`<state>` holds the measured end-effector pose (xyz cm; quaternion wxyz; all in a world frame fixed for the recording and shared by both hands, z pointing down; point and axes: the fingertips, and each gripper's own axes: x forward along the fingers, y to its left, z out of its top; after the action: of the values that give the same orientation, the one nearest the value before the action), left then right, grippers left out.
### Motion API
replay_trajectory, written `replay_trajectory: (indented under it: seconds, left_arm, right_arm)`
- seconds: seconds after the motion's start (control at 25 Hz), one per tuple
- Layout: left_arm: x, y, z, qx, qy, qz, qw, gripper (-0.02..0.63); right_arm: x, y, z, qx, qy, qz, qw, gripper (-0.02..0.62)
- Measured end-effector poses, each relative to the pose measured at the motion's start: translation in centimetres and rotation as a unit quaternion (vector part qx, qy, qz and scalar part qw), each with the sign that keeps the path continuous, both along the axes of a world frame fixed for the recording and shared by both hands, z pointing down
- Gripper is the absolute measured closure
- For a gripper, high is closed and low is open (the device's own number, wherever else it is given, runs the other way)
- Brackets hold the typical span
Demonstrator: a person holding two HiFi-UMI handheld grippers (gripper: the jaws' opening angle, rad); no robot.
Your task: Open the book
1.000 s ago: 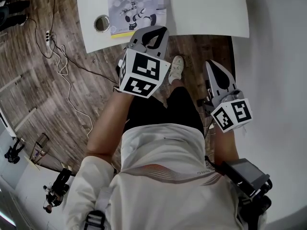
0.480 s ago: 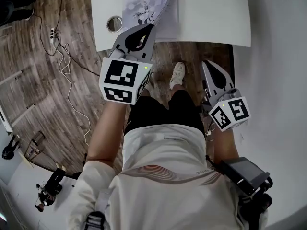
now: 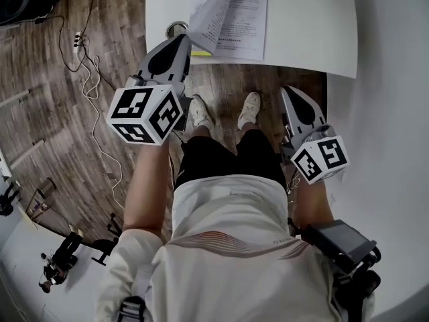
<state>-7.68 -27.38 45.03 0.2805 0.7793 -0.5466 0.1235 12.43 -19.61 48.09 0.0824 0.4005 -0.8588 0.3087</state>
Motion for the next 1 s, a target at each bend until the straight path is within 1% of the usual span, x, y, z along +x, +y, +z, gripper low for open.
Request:
replay_trajectory:
  seconds: [0.16, 0.52, 0.76, 0.88, 1.0]
  left_arm:
    - [-3.7, 0.3, 0.8, -0.014, 0.028, -0.045, 0.9985, 0.597]
    - [-10.4, 1.3, 2.7, -0.023, 0.042, -0.107, 0.9931, 0.597]
    - [-14.0, 2.6, 5.3, -0.042, 0.048, -0.136, 0.9887, 0.597]
    - [-15.6, 3.7, 7.1, -0.057, 0.06, -0.15, 0.9853, 0.597]
    - [-16.4, 4.6, 8.9, -0.07, 0.06, -0.151, 0.9843, 0.597]
  right_arm:
    - [-1.1, -0.5, -0.1, -0.006, 0.007, -0.009, 1.0, 0.594]
    - [-3.3, -0.8, 0.7, -0.009, 0.013, -0.017, 1.0, 0.592]
    - [-4.7, -0.9, 1.3, -0.015, 0.026, -0.021, 0.999, 0.592]
    - [-5.7, -0.6, 1.7, -0.014, 0.026, -0.025, 0.999, 0.592]
    - [-6.7, -0.2, 2.1, -0.014, 0.028, -0.028, 0.999, 0.592]
